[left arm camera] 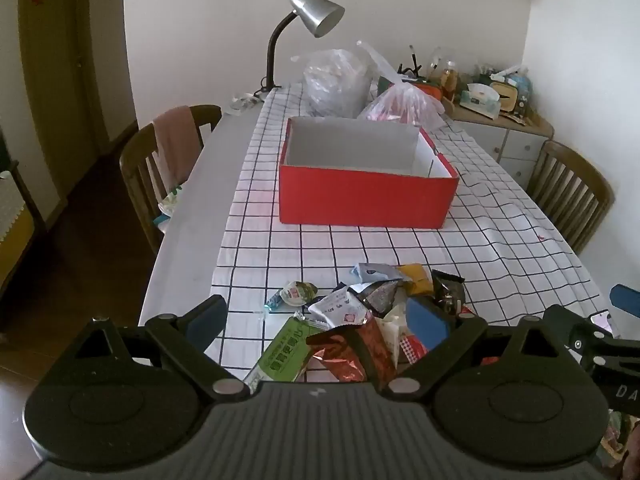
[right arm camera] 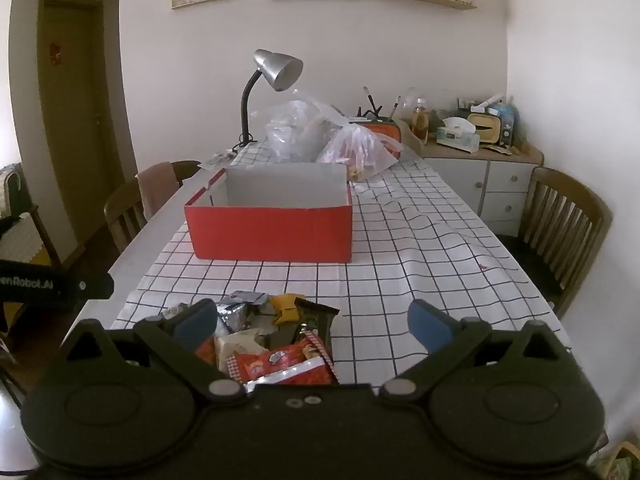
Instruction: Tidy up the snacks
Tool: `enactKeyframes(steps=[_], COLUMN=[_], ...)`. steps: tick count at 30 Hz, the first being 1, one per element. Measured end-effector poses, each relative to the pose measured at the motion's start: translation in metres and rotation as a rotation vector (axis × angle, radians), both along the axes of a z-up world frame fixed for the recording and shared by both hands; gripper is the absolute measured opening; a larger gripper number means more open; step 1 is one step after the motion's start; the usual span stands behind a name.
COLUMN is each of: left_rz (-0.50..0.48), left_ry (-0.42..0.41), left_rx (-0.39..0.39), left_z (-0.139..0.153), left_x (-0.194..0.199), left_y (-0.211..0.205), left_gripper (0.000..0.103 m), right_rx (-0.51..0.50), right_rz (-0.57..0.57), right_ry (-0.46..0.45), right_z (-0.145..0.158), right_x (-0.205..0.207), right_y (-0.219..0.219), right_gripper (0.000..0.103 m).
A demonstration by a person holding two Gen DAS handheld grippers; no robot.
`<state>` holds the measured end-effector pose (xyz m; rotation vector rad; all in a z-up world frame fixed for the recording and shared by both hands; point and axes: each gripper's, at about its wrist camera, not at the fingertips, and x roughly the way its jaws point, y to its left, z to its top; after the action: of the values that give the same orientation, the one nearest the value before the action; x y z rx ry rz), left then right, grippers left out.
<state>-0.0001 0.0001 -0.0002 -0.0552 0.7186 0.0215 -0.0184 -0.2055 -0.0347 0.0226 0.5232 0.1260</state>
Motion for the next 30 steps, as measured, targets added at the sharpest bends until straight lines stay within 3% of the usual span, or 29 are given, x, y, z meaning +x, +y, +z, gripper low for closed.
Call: enactKeyframes(steps=[30], left_rz=[-0.008], left_ry=[-0.002], left_rx=[0.0], left_z=[0.0008], left_x=[-0.0029], left_y=[0.0003], left_gripper=[0.097], right_rx=[-0.012], right_rz=[0.021], right_ry=[-0.008], right_z=[-0.0011], right_x=[-0.0062], right_y=[0.0064], right_gripper=[0.102])
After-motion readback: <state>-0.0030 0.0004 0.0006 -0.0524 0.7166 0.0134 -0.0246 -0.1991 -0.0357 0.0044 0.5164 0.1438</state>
